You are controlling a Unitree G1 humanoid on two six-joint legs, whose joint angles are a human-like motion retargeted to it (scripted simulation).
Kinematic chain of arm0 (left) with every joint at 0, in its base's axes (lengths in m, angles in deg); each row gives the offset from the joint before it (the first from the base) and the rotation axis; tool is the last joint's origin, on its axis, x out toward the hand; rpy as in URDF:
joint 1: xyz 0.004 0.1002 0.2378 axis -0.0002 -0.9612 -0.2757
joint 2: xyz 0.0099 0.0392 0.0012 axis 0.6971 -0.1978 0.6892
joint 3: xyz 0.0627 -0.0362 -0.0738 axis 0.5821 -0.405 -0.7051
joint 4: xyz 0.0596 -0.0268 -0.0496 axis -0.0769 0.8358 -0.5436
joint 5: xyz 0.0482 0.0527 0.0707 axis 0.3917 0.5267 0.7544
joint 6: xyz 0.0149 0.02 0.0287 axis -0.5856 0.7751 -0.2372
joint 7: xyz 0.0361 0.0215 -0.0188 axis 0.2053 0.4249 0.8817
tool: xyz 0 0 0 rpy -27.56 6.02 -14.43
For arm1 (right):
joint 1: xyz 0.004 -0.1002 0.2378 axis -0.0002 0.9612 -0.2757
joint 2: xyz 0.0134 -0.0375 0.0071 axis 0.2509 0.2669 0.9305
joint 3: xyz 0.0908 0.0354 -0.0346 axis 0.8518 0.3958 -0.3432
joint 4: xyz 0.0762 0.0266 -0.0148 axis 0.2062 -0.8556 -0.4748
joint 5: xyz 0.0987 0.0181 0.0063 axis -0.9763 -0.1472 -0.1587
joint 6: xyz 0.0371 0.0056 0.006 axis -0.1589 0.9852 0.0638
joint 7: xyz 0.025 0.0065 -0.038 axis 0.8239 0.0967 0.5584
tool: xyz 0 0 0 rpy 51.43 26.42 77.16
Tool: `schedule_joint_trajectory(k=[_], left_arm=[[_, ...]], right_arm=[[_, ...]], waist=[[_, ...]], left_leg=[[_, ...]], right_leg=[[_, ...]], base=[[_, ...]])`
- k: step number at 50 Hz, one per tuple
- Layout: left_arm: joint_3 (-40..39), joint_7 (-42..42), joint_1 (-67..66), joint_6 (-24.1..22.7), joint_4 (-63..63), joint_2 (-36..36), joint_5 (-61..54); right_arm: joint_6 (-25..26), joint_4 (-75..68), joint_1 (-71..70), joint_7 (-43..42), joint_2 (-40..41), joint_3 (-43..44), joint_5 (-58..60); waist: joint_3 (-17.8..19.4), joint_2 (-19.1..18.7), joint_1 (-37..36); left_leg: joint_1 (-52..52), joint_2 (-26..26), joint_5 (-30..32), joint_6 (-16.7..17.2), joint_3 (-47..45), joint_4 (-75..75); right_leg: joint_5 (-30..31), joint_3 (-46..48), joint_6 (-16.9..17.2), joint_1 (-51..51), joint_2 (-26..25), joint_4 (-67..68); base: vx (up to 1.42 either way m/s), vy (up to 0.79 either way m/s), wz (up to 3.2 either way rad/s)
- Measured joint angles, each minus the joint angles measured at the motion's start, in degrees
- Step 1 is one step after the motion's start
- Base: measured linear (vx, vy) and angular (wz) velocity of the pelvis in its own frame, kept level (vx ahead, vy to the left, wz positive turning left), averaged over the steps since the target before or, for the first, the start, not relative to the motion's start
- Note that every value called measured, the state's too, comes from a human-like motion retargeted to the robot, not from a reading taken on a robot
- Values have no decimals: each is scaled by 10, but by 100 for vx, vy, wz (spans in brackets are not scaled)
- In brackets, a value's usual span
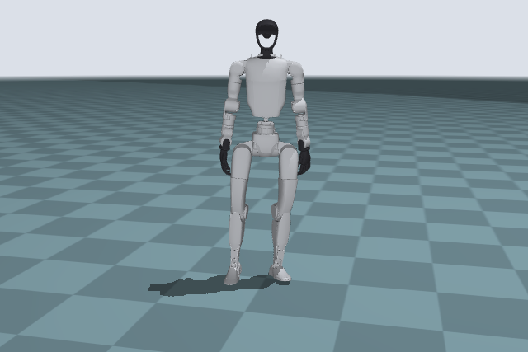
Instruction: In place motions
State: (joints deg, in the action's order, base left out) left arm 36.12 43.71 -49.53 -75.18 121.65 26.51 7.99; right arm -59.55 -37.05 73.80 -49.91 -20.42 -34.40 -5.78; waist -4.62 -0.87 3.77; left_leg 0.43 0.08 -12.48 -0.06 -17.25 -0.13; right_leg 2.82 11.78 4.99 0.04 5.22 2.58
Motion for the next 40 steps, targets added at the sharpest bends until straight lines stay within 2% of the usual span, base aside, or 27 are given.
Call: schedule_joint_trajectory(k=[25, 40], left_arm=[[2, 0, 6, -2, -4, 1, 3], [-24, 9, -3, -2, 5, -4, -42]], right_arm=[[-3, -4, 5, 3, 0, 3, -4], [-8, 9, 0, 5, 3, -16, 25]], waist=[[2, 5, -23], [11, 3, -40]], left_leg=[[-20, 12, 12, 1, 38, -6], [-17, 18, 15, 2, 49, -4]], right_leg=[[5, 39, 3, 19, 12, -7], [6, 62, 5, 34, 16, -10]], base=[[-1, 2, 14], [0, 1, 11]])
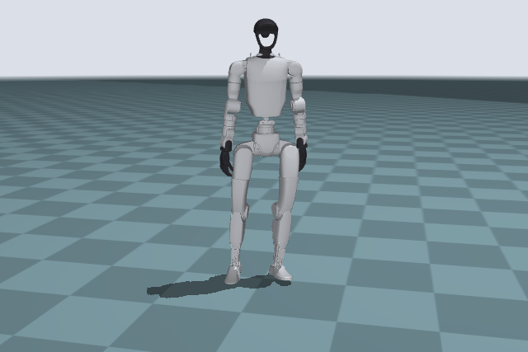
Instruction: In place motions
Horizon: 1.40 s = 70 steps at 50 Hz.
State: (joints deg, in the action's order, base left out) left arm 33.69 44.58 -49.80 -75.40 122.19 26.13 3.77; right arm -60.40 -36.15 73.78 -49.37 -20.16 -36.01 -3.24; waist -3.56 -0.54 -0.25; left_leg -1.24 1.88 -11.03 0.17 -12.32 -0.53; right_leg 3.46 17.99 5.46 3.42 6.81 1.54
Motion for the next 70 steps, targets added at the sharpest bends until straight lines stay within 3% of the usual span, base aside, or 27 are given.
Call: schedule_joint_trajectory(k=[37, 70], left_arm=[[29, -8, 5, 1, -8, -1, 47], [14, -5, 0, 3, -4, -2, 31]], right_arm=[[11, -9, 5, -9, -4, 29, -57], [8, -6, 4, -9, -2, 17, -33]], waist=[[-5, -15, 52], [-4, -8, 36]], left_leg=[[24, -23, -20, -3, -59, 6], [17, -14, -10, -3, -38, 4]], right_leg=[[-11, -73, -4, -33, -24, 7], [-10, -51, -4, -23, -15, 6]], base=[[1, -3, -18], [0, 0, 0]])
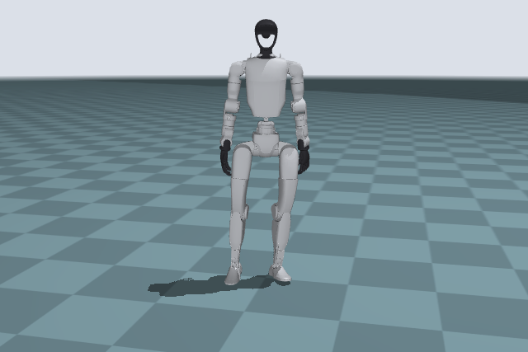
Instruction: In place motions
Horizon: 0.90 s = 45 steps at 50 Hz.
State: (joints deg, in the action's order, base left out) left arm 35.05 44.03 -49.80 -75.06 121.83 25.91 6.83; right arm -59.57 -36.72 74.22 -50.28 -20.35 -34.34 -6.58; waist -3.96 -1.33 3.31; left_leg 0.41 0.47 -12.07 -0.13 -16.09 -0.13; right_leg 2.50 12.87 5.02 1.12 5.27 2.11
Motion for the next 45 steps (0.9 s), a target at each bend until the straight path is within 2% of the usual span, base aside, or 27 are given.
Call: schedule_joint_trajectory(k=[34, 45], left_arm=[[11, -4, 5, -3, 0, 0, 5], [-17, -12, 8, -3, -5, 0, -21]], right_arm=[[0, -3, -3, 0, -2, 3, -3], [1, 0, -15, -7, 0, -17, 9]], waist=[[2, -6, 1], [7, -14, -4]], left_leg=[[-6, -2, 5, 0, 0, -2], [-19, -15, 5, 7, -2, 1]], right_leg=[[-3, 0, -3, -9, 2, 3], [2, -16, 13, -42, 0, 24]], base=[[0, 0, 0], [-2, -4, -13]])
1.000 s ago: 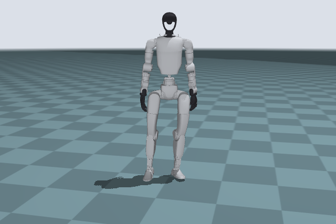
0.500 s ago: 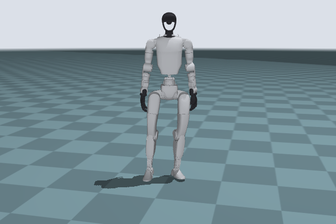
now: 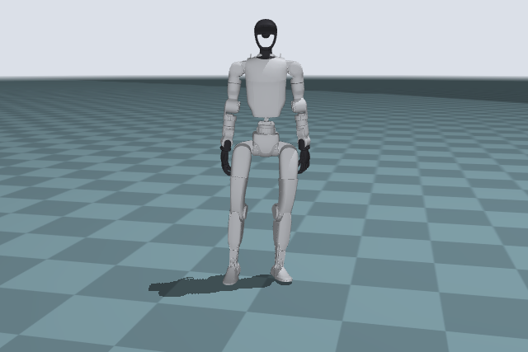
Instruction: In place motions
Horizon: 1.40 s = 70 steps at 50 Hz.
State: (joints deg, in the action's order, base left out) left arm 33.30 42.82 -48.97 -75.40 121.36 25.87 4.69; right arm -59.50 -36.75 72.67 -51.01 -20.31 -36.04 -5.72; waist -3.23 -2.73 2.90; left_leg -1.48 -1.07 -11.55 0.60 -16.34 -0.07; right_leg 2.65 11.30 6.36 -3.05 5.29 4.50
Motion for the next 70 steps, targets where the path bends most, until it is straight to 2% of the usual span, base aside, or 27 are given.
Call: schedule_joint_trajectory(k=[8, 12, 14, 18, 20, 23, 25, 30, 35, 39, 45, 49, 53, 57, 60, 63, 67, 70], left_arm=[[-25, -7, -34, -9, -53, 12, -6], [-79, 19, -62, -42, -74, 0, -18], [-92, 34, -75, -39, -75, -3, -43], [-108, 23, -98, -21, -62, 3, -65], [-112, 19, -111, -14, -46, 8, -62], [-120, 38, -125, -1, -11, 7, -57], [-124, 55, -133, 6, 15, 3, -59], [-131, 56, -152, 30, 45, -9, -46], [-110, 45, -136, 17, 2, -11, -26], [-93, 46, -110, -1, -38, -12, -34], [-68, 8, -63, -27, -105, -15, -60], [-45, -28, -35, -42, -147, -12, -62], [-36, -39, -28, -60, -178, -9, -50], [-42, -8, -40, -85, -159, -8, -41], [-52, 22, -45, -67, -110, -8, -43], [-61, 52, -57, -44, -52, -6, -51], [-74, 77, -86, -22, 22, -10, -57], [-89, 91, -110, -11, 72, -14, -54]], right_arm=[[-3, 6, -13, -9, 5, -28, 25], [-3, 5, -23, -10, 2, -33, 26], [-9, 7, -25, -3, -3, -31, 25], [-10, 2, -26, 26, -11, -20, -6], [-6, -8, -26, 35, -13, -12, -27], [5, -19, -34, 41, -17, -5, -40], [7, -15, -39, 38, -16, -2, -34], [-14, 27, -24, 29, -4, -18, -20], [-22, 34, -21, 30, 6, -18, -28], [-14, 20, -19, 34, 7, -14, -23], [-13, 14, -12, 32, 1, 3, -35], [-8, 8, -10, 31, -6, 20, -48], [2, 8, -8, 34, -11, 31, -66], [8, 6, -21, 30, -9, 31, -118], [9, 12, -47, 28, 2, 14, -166], [0, 40, -72, 34, 19, 0, -171], [-15, 79, -111, 30, 34, -20, -135], [-30, 106, -142, 16, 52, -54, -111]], waist=[[28, 1, 10], [44, 16, 9], [58, 25, 11], [82, 41, -6], [83, 46, -28], [94, 47, -53], [96, 43, -48], [60, 35, -5], [62, 32, -4], [46, 21, -7], [23, -1, 24], [21, -12, 39], [36, -17, 31], [68, -1, 10], [102, 24, -1], [117, 38, -24], [129, 46, -81], [134, 40, -94]], left_leg=[[-1, -20, -14, 11, -7, -23], [-56, -33, -51, 9, 11, -132], [-93, -36, -35, -2, 23, -209], [-169, -36, 39, -37, 61, -344], [-182, -31, 62, -54, 63, -364], [-155, -29, 63, -57, 52, -337], [-135, -23, 54, -53, 60, -306], [-135, -25, 32, -42, 63, -263], [-92, -33, 3, -9, 33, -194], [-62, -39, -17, 20, -1, -122], [-39, -51, 16, 71, -44, -25], [-32, -55, 31, 80, -76, 5], [-28, -49, 13, 58, -51, -18], [-42, -42, -14, 36, -31, -114], [-88, -53, 40, 16, -35, -248], [-185, -51, 101, -24, 14, -398], [-247, -49, 54, -56, 7, -513], [-243, -47, 43, -66, -3, -524]], right_leg=[[-24, -5, 14, 7, -16, -8], [-37, -7, 30, 9, -5, -12], [-46, -6, 38, 16, 3, -17], [-68, 4, 42, 26, 15, -27], [-71, -4, 43, 23, 19, -26], [-65, -19, 44, 28, 19, -20], [-61, -23, 46, 30, 16, -17], [-58, -36, 56, 11, 3, -13], [-68, -40, 56, 12, -10, -14], [-73, -47, 53, 2, -27, -14], [-77, -24, 45, -11, -42, -17], [-73, -2, 41, -11, -40, -18], [-64, -11, 35, -5, -38, -17], [-60, -17, 25, 15, -16, -19], [-63, -6, 20, 31, 15, -22], [-72, 8, 15, 33, 38, -29], [-69, -6, 7, 29, 62, -27], [-61, -17, 7, 30, 64, -22]], base=[[-4, -16, -8], [-7, -16, 10], [-7, -15, 59], [-10, -13, 39], [-6, -9, -22], [-4, -5, -37], [0, 0, 0], [9, -5, 18], [-2, -6, -6], [3, -1, -26], [1, 1, 13], [1, 4, 21], [2, 5, -30], [-1, 2, -37], [-14, -5, 13], [-15, -5, 27], [-7, 8, -33], [1, 14, -28]])
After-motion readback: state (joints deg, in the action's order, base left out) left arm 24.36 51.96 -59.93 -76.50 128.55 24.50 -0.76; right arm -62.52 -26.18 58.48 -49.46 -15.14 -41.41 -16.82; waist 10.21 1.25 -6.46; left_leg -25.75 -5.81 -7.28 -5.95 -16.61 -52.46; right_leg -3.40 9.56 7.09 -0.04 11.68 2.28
